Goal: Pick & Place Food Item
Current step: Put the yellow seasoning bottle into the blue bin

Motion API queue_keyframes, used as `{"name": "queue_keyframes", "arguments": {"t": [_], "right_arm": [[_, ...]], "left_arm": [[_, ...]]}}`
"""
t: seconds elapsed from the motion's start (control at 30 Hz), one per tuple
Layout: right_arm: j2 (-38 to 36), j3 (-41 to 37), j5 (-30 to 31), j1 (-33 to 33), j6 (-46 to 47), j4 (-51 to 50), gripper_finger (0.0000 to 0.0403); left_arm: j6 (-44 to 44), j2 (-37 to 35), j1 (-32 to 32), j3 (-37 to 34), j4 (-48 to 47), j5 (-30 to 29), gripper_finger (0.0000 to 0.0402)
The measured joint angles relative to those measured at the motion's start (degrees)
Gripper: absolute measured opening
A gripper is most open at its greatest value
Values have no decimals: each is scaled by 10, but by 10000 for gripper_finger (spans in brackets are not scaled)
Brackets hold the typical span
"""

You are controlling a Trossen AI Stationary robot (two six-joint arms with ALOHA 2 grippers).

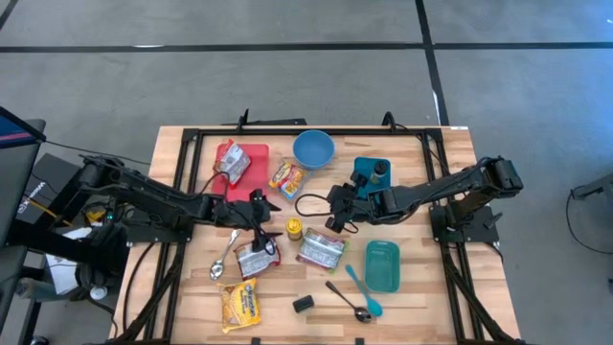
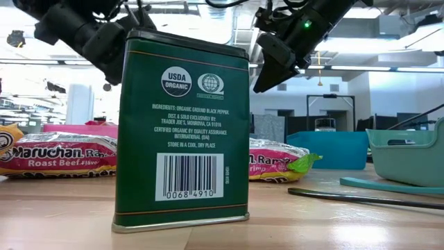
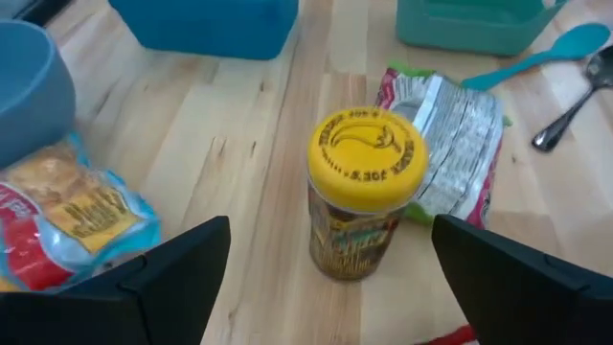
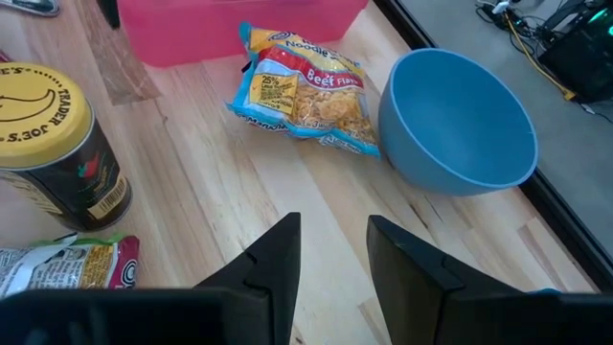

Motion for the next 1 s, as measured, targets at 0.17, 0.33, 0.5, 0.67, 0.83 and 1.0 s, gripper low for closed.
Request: {"name": "queue_keyframes", "arguments": {"t": [0.17,0.33,0.5,0.67,0.83,1.0], "right_arm": [[0,0,-1,0,0,0,116],[0,0,-2,0,0,0,116],[0,0,-2,0,0,0,116],[0,0,-2,0,0,0,116],[0,0,-2,0,0,0,116],[0,0,-2,0,0,0,116]], "left_arm": [[-4,47,0,0,24,0,356],[-30,87,2,0,43,1,358],[-44,127,3,0,80,8,360],[-45,149,3,0,101,17,361],[-44,163,3,0,117,16,359],[-38,175,3,2,131,17,364]]}}
